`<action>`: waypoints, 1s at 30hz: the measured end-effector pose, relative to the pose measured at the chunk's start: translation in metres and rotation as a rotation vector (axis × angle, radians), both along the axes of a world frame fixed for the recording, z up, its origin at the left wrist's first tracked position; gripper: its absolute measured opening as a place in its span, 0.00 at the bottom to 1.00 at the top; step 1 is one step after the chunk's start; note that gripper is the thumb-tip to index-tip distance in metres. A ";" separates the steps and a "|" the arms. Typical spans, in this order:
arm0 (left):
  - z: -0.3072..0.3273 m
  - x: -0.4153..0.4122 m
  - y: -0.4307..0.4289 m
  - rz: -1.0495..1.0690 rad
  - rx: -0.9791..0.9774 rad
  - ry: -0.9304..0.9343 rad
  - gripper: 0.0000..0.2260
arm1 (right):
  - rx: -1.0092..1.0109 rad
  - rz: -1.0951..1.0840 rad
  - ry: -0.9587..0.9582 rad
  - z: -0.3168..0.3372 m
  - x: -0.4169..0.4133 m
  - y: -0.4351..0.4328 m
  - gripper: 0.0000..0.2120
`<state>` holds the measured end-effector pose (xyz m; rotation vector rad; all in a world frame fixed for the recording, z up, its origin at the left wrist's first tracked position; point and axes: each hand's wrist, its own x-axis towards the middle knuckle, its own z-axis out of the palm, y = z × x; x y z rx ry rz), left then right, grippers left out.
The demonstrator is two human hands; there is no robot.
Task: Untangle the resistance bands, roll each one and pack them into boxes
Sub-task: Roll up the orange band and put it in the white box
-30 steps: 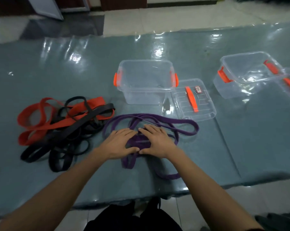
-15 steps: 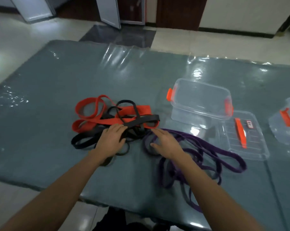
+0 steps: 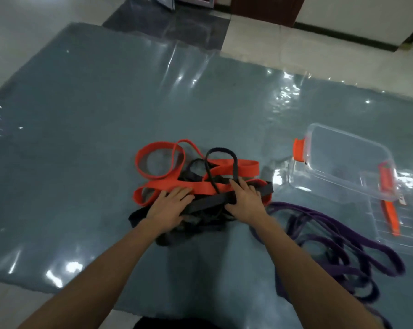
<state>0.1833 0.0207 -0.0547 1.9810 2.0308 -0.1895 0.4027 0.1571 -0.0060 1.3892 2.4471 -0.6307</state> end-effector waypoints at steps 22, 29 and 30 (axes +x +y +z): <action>0.091 -0.224 0.062 0.252 0.263 0.070 0.19 | -0.121 -0.048 0.712 0.033 -0.157 -0.003 0.23; 0.038 -0.205 -0.002 0.131 0.111 0.072 0.35 | -0.151 -0.037 0.547 0.008 -0.151 -0.003 0.16; 0.035 -0.197 -0.011 0.116 0.116 0.084 0.36 | -0.069 -0.030 0.570 0.007 -0.150 -0.001 0.16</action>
